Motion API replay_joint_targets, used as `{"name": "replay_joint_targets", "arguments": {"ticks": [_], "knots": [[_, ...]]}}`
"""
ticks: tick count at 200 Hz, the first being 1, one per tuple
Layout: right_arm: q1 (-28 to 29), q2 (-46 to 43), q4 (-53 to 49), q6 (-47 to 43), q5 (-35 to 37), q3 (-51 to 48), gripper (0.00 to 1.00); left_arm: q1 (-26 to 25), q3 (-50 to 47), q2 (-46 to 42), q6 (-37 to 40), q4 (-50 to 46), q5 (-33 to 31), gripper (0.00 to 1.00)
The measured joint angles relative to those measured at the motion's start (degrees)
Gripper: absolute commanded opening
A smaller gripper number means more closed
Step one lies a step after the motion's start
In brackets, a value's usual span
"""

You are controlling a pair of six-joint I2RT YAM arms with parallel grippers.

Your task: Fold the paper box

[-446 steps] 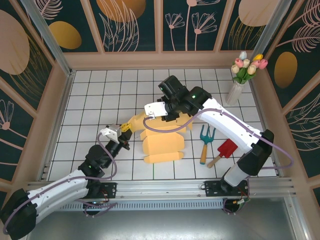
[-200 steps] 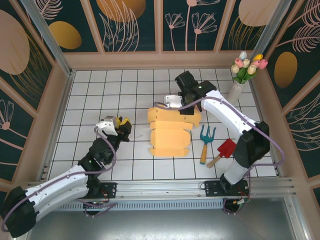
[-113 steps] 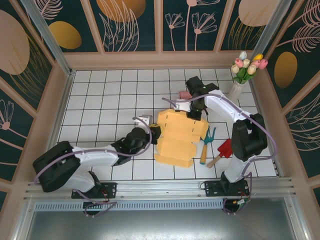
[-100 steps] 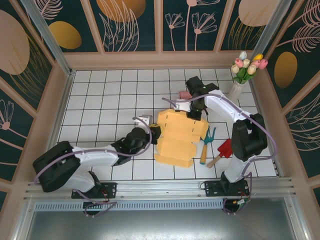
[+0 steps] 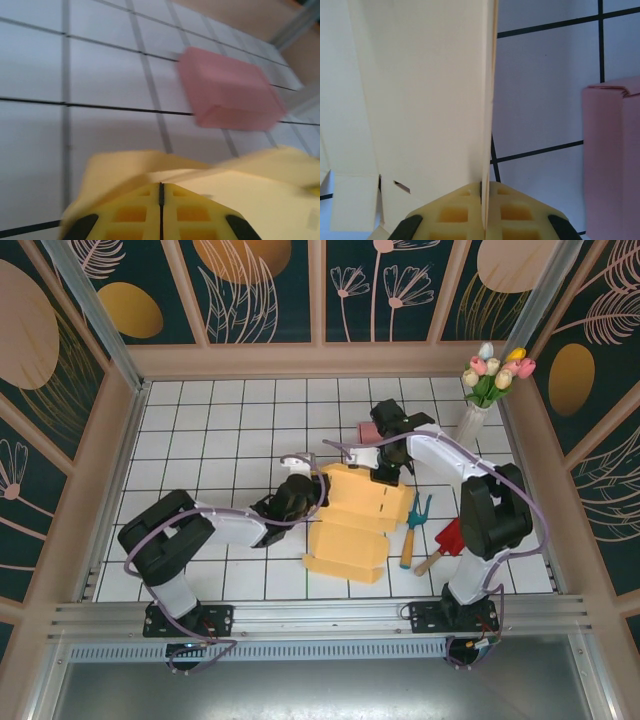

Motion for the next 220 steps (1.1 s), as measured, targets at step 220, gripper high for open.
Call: {"name": "replay_joint_targets", "arguments": {"ticks": [220], "knots": [[3.0,-6.1,6.2,-1.9,3.3,-5.9,0.00,0.7,8.9,3.8,3.6,-3.6,4.9,0.09]]}}
